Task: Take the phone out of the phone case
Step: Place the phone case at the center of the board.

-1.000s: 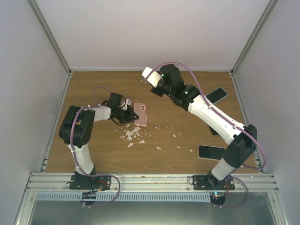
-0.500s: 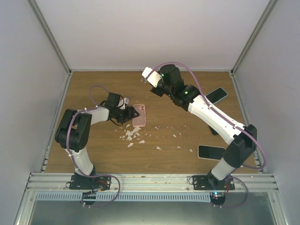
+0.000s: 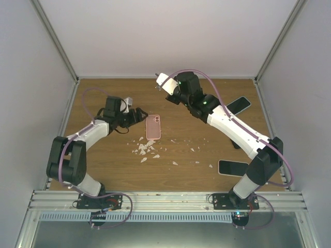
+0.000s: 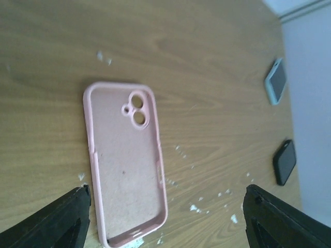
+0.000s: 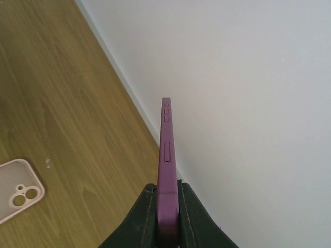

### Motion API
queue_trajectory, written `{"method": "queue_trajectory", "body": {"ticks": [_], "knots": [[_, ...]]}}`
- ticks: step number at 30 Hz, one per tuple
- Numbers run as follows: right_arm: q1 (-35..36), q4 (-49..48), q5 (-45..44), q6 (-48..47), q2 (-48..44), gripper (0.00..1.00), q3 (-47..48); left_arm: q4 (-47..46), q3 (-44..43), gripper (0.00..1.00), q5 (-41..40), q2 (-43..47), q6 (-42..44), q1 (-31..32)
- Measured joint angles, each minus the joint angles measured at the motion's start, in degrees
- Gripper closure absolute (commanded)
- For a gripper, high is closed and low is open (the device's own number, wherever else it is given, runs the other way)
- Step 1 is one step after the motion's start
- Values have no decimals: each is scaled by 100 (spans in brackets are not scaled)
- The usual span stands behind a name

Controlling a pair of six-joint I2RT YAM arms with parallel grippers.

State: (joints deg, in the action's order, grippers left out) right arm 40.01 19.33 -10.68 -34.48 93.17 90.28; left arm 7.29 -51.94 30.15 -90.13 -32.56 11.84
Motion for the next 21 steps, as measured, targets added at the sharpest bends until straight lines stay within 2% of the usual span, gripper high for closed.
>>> {"method": "queue_trajectory", "body": {"ticks": [13, 21], "knots": [[612, -994, -752, -973, 20, 100, -678, -380, -61, 19, 498, 916, -107, -662], [804, -1768, -1274, -1663, 9, 100, -1880, -778, 68, 20, 1180, 938, -564, -874]]}}
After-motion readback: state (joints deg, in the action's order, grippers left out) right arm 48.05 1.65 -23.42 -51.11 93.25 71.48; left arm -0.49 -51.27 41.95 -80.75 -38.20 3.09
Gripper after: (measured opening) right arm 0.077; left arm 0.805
